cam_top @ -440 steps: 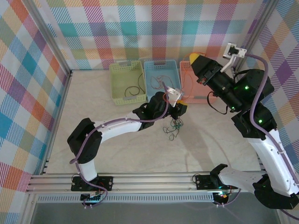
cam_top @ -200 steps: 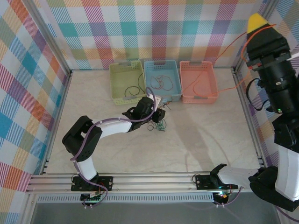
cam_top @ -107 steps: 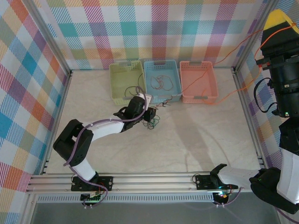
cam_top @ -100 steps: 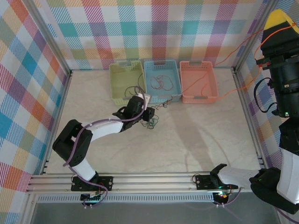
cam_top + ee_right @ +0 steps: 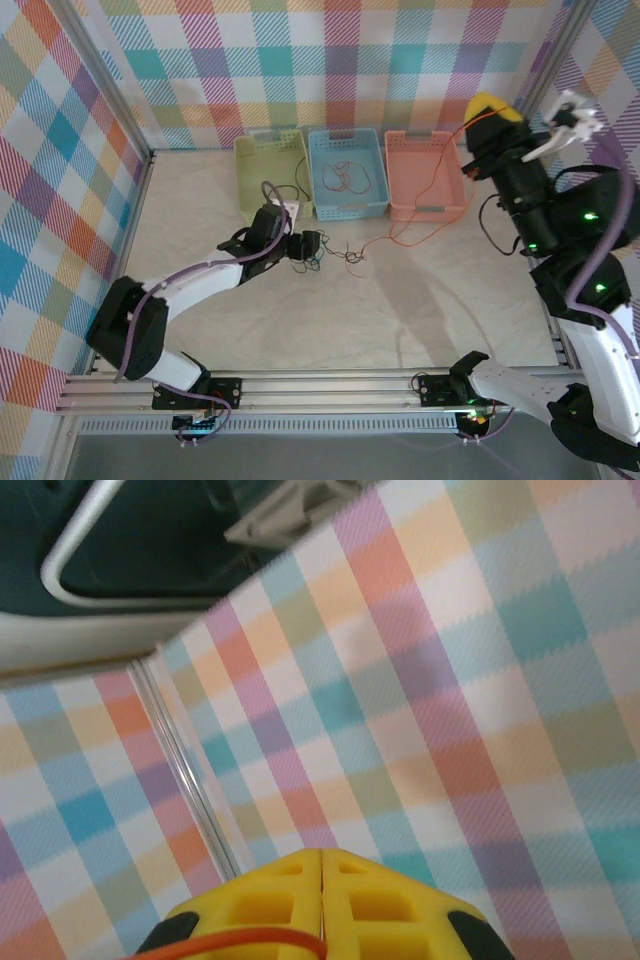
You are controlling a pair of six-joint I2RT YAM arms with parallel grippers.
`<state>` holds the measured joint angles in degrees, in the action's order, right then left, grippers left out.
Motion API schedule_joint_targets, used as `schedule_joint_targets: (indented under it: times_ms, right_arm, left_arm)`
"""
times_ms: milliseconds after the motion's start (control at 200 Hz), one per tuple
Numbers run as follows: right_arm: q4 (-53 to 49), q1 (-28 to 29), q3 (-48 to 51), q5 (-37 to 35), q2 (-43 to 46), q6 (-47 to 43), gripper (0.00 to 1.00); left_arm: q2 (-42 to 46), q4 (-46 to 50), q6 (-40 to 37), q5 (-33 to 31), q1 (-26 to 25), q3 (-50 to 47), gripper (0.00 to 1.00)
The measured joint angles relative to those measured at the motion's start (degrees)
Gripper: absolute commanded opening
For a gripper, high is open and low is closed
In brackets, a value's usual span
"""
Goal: Untangle the cables
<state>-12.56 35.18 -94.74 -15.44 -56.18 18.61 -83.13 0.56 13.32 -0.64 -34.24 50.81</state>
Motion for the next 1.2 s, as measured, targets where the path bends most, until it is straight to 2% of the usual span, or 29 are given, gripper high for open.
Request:
schedule_joint_targets:
  times_ms: [180, 265, 695, 775, 935, 1105, 1200]
  right_arm:
    - [0.94, 0.00, 6.49, -0.17, 0.76, 0.61, 0.00]
    - [1.03, 0.00, 6.84, -0.20, 0.83, 0.79, 0.00]
    - [2.64, 0.00, 8.04, -0.20, 3.50, 1.68, 0.00]
    - [2.64, 0.00, 8.68, -0.42, 3.74, 1.66, 0.00]
    - [2.67, 0.00, 10.36, -2.01, 4.39, 0.33, 0.00]
    - [2.82, 0.00, 16.20, -5.88, 8.28, -2.89, 0.00]
    - [3.43, 0.00, 20.41, -8.50, 11.39, -4.92, 0.00]
  left_arm:
    - [9.05, 3.02, 1.29, -0.31, -0.02, -0.52, 0.80]
    - [11.23, 4.39, 2.47, -0.42, -0.02, -0.39, 0.84]
    - [12.68, 26.62, 9.51, -1.90, 0.00, 9.01, 0.83]
    - [13.64, 29.99, 9.84, -2.05, 0.00, 8.96, 0.73]
    - [16.46, 33.57, 10.88, -4.13, 0.66, 7.15, 0.59]
    - [17.97, 34.40, 12.41, -5.09, 1.03, 4.28, 0.20]
    - [17.97, 34.47, 13.27, -5.70, 1.25, 2.99, 0.10]
